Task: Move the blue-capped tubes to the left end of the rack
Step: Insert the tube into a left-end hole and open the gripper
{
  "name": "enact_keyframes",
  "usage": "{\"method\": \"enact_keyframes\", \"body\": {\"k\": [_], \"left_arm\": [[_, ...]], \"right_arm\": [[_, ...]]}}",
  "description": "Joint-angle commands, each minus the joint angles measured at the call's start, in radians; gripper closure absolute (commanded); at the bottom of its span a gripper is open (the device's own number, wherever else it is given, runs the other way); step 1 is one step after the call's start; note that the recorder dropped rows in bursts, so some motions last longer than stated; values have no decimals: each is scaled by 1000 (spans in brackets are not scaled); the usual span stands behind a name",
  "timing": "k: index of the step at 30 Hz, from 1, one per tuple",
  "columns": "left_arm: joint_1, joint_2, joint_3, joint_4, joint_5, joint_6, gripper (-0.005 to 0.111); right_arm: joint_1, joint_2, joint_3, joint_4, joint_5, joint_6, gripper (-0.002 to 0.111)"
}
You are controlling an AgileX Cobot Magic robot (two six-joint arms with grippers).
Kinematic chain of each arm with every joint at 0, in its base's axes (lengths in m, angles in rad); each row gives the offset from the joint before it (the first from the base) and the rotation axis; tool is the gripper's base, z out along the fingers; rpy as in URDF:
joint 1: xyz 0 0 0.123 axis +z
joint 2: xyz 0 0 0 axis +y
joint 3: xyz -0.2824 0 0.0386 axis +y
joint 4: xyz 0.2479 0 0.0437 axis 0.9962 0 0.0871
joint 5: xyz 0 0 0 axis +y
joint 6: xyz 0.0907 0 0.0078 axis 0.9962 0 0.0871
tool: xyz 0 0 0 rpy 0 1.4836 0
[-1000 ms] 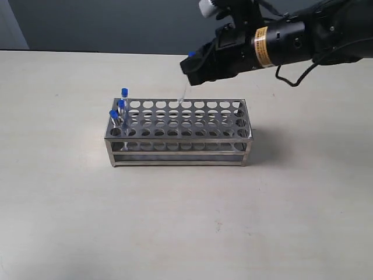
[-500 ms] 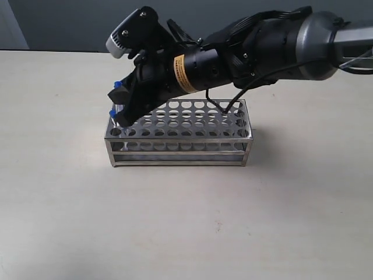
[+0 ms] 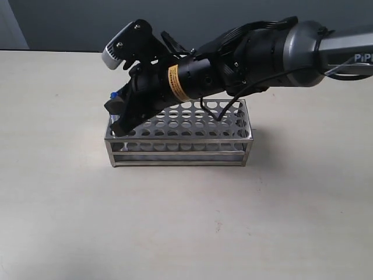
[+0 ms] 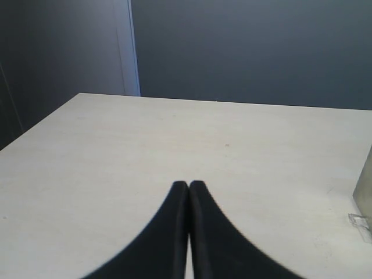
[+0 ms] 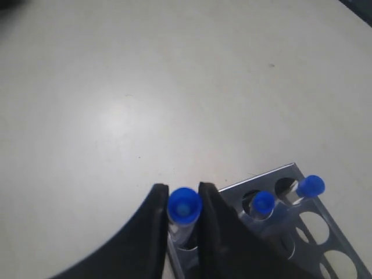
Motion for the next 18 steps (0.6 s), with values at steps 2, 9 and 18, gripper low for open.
{"method": "enact_keyframes", "body": {"k": [2,9,18], "left_arm": [[-9,-4,3,-3,3,-1,106],[-9,-4,3,-3,3,-1,106],[-9,-4,3,-3,3,-1,106]], "right_arm": [[1,73,-6,12,-20,1,108],[1,104,-6,18,-18,1,108],[1,104,-6,16,-74,1,58]]}}
